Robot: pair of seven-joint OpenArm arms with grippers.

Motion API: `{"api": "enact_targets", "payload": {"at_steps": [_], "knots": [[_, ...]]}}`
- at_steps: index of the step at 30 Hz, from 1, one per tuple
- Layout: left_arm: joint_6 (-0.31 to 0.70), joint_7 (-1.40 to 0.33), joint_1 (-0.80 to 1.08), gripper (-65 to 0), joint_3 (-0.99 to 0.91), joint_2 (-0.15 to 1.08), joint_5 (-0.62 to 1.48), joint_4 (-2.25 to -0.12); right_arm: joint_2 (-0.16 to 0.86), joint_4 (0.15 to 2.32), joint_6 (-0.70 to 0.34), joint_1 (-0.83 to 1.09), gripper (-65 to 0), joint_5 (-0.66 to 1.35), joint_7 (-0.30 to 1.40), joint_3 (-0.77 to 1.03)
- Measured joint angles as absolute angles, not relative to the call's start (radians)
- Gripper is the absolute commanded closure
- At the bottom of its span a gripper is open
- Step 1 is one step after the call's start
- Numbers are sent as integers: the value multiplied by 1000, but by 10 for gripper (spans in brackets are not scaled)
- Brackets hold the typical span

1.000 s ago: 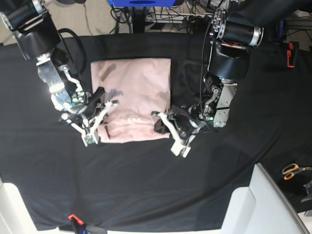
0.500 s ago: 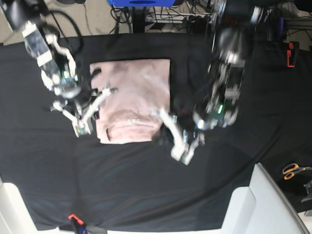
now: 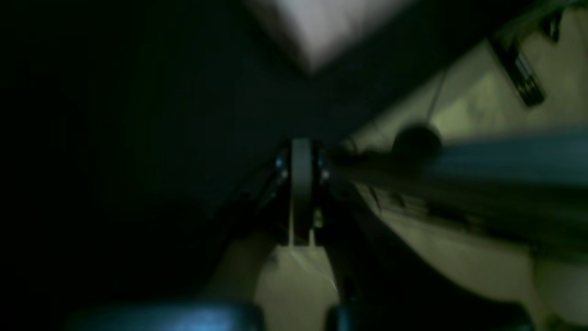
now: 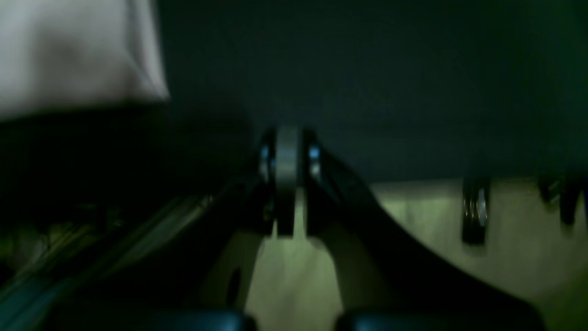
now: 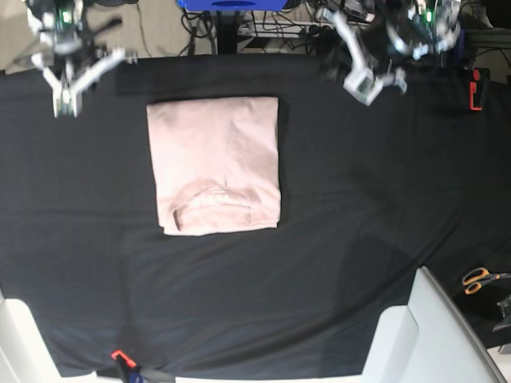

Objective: Fold the T-shirt properly

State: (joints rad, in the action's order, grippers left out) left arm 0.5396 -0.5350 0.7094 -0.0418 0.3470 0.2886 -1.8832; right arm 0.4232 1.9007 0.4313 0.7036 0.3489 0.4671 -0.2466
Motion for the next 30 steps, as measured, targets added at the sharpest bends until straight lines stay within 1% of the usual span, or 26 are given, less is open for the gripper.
{"api": "enact_targets", "payload": {"at_steps": [3,6,7,8,9,12,14,15,16,17,19,20,21,22,23,24,26,27,29,30], "knots": [[543,-528,821,0,-14,346,253,-1877,419,1908,428,846,-29,353,474,-183],[548,-513,852,0,43,331,97,-1768,430,1864,433,902,-29,337,456,-175],[523,-514,844,0,61,312,24,-1700,432,1814,404,896,-27,334,435,-196],[492,-495,841,0,73,288,-40,-1624,425,1746,353,875,-27,332,434,-230],[466,-434,832,0,88,272,-81,-1537,402,1660,292,837,-26,338,442,-270],[429,-200,760,0,138,216,-152,-1241,308,1375,129,724,-24,353,438,-355],[445,-47,679,0,154,188,-148,-1019,253,1140,64,626,-24,338,426,-399],[440,-6,640,0,150,173,-154,-914,234,1023,41,583,-24,336,434,-417],[429,52,579,0,143,157,-147,-790,219,902,-1,525,-24,342,398,-434],[411,96,519,0,139,146,-157,-671,205,787,-14,475,-24,340,342,-447],[422,221,382,0,138,127,-141,-403,170,527,-35,369,-29,338,181,-481],[407,259,321,0,139,118,-153,-289,150,412,-39,325,-29,336,96,-495],[408,313,256,0,143,109,-148,-174,126,297,-48,280,-29,341,-25,-504],[397,344,212,0,142,102,-154,-103,106,213,-40,247,-29,338,-104,-504],[388,376,176,0,140,96,-149,-60,83,135,-44,212,-29,343,-200,-504],[358,391,152,0,140,95,-153,-51,69,87,-48,184,-29,340,-268,-504],[287,393,115,0,140,94,-149,-49,49,44,-43,144,-29,338,-358,-492],[260,389,97,0,140,97,-144,-48,44,46,-34,130,-29,337,-369,-461],[261,345,64,0,140,103,-149,-49,36,46,10,119,-29,339,-361,-387],[258,339,54,0,140,103,-145,-49,36,46,9,121,-29,339,-355,-358]]}}
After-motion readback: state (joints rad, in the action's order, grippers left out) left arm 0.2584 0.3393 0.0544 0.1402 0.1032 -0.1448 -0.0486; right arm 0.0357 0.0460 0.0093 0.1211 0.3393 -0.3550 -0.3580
